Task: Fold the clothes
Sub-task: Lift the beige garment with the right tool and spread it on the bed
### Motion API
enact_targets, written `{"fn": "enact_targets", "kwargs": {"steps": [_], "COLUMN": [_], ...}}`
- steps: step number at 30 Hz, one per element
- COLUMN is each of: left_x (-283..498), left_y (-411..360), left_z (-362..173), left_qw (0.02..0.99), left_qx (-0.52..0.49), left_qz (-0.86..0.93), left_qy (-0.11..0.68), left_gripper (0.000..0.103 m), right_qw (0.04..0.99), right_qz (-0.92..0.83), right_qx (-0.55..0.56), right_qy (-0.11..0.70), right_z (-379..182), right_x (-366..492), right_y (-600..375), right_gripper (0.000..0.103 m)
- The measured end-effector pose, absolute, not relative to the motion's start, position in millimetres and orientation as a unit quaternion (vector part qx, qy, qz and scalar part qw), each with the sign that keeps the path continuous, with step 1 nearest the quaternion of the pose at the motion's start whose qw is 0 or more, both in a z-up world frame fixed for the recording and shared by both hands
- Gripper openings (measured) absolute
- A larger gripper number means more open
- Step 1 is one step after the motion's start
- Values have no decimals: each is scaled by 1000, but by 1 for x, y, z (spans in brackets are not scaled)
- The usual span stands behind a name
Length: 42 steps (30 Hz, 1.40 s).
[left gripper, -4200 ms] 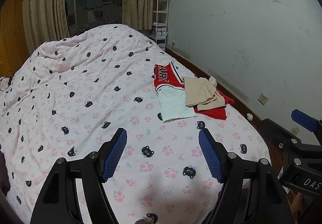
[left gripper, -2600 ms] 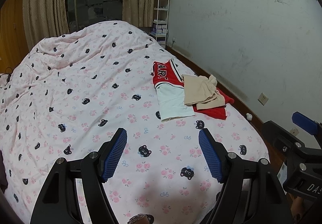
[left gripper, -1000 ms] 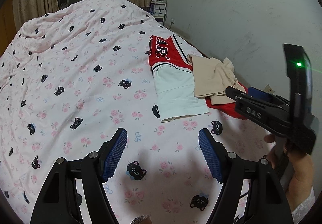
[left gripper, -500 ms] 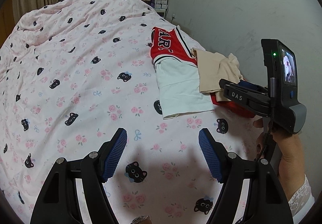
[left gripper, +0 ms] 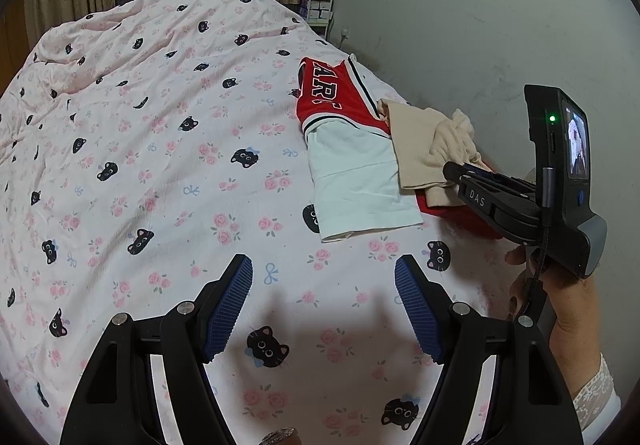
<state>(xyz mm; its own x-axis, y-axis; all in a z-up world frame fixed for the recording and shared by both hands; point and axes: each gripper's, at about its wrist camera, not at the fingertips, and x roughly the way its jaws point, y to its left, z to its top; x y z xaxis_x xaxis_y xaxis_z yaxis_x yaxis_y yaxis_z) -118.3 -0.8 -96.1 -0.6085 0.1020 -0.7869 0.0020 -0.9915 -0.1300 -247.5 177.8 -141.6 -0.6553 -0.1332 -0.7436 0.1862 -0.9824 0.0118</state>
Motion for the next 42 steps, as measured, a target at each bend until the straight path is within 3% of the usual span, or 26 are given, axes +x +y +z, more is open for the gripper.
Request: {"fn": "enact_targets", "kwargs": {"steps": [25,42], "left_x": [-62,32], "left_y": [-62,-171], "left_z": [-82,-102], "left_qw": [-16,-104], "left_qx": [-435,-437], "left_qz": [897,888], "left_qy": [-70,-100], "left_gripper": [69,69], "right_qw": [184,339], "right_qz": [-903,-854], "right_qx": [373,375], "right_qy": [112,126], "right_z": [-109,-89], "right_x": [-151,-56], "right_y": [85,-56], "right_gripper": [11,11]}}
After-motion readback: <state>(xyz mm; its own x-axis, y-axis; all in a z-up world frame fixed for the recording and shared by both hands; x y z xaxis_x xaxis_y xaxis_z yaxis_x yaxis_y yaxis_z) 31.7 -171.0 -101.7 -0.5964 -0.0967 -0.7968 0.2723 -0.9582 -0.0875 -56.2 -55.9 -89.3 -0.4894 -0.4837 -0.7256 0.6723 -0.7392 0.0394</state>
